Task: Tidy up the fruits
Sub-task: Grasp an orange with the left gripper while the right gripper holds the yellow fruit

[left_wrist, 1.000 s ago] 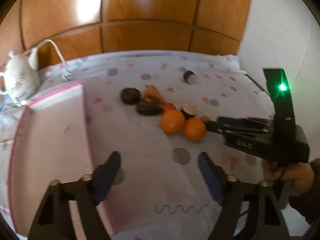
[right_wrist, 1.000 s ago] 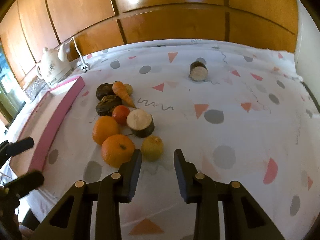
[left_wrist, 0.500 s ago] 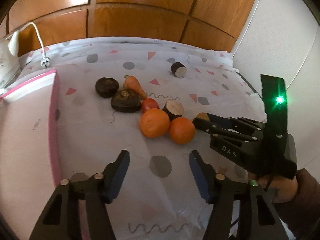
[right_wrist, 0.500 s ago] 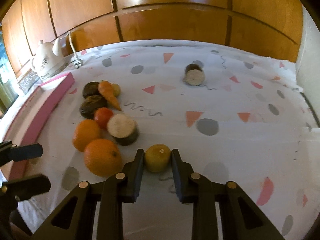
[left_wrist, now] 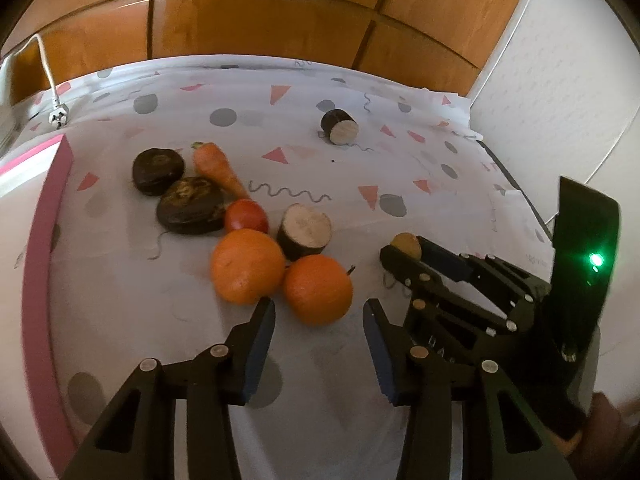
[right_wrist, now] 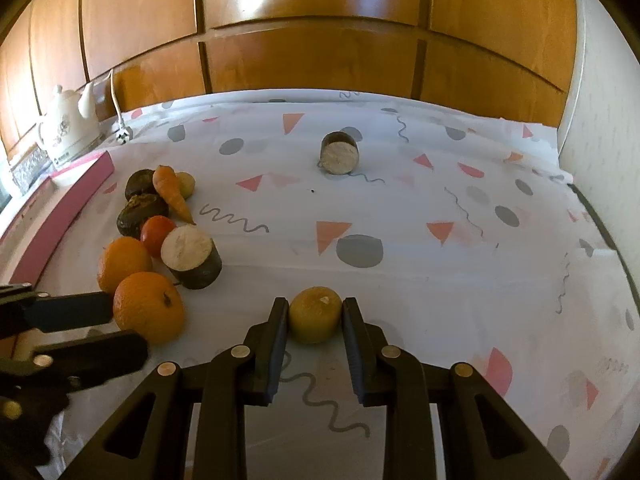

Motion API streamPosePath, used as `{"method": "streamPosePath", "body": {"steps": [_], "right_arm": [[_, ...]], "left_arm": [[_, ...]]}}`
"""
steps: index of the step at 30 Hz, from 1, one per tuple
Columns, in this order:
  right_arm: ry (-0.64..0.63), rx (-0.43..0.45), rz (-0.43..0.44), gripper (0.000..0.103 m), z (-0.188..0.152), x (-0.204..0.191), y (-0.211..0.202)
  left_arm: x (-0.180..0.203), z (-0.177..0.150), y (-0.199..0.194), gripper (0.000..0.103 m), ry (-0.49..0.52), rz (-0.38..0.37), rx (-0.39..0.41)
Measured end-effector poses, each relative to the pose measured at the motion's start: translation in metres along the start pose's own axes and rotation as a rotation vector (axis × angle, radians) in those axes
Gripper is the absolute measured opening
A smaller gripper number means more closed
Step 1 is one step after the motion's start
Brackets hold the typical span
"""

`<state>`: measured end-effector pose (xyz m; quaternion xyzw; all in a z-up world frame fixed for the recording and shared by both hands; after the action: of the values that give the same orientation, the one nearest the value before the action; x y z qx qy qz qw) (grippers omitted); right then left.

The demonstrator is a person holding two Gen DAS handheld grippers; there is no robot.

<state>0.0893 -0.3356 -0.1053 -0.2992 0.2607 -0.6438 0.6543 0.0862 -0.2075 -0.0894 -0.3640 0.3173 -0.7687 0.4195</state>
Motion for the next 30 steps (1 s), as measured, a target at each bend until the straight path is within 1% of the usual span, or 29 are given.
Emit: {"method": "streamPosePath", "body": {"steps": [2, 5, 12, 17, 18, 23, 25, 28, 30], "right_arm": [[0.004, 0.002, 0.003, 0.027, -0.001, 0.000, 0.000], [0.014, 0.008, 0.009, 0.027, -0.002, 0.000, 0.000], [0.033, 0.011, 0.028, 0.027, -0.004, 0.003, 0.001], [0.012, 0.011, 0.003, 0.027, -0.003, 0.000, 0.001], [0.011, 0.011, 0.002, 0.027, -0.003, 0.000, 0.001], [-0.003, 0.004, -0.021, 0.027, -0.003, -0.003, 0.002], [-0.009, 0.003, -0.037, 0.027, -0.003, -0.005, 0.002], [0.002, -0.005, -0.050, 0.027, -0.003, -0.005, 0.001], [-0.003, -0.004, -0.061, 0.027, -0.004, -0.007, 0.000]], "left_arm": [[0.003, 0.002, 0.004, 0.038, 0.002, 0.020, 0.007], [0.003, 0.004, 0.008, 0.034, -0.011, 0.040, 0.014], [0.002, 0.008, 0.011, 0.034, -0.003, 0.048, 0.054], [-0.002, 0.004, 0.004, 0.034, 0.002, 0.018, 0.048], [-0.003, 0.002, 0.001, 0.033, 0.009, 0.021, 0.047], [-0.011, -0.010, -0.012, 0.034, 0.053, 0.054, 0.055], [-0.014, -0.014, -0.017, 0.034, 0.066, 0.080, 0.065], [-0.024, -0.017, -0.027, 0.034, 0.052, 0.095, 0.084], [-0.032, -0.017, -0.036, 0.034, 0.043, 0.127, 0.104]]}}
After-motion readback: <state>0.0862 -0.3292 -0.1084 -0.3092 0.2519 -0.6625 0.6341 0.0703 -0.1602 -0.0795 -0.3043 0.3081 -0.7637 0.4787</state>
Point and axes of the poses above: each gripper's, at about its wrist camera, not at the fingertips, and y roughly the way its jaws point, x to its right, z to its top, the point moved 5 cm from there along y, roughly the way its jaws point, and after that the axes turned 3 degrees about -y, right-handed, at the moved point
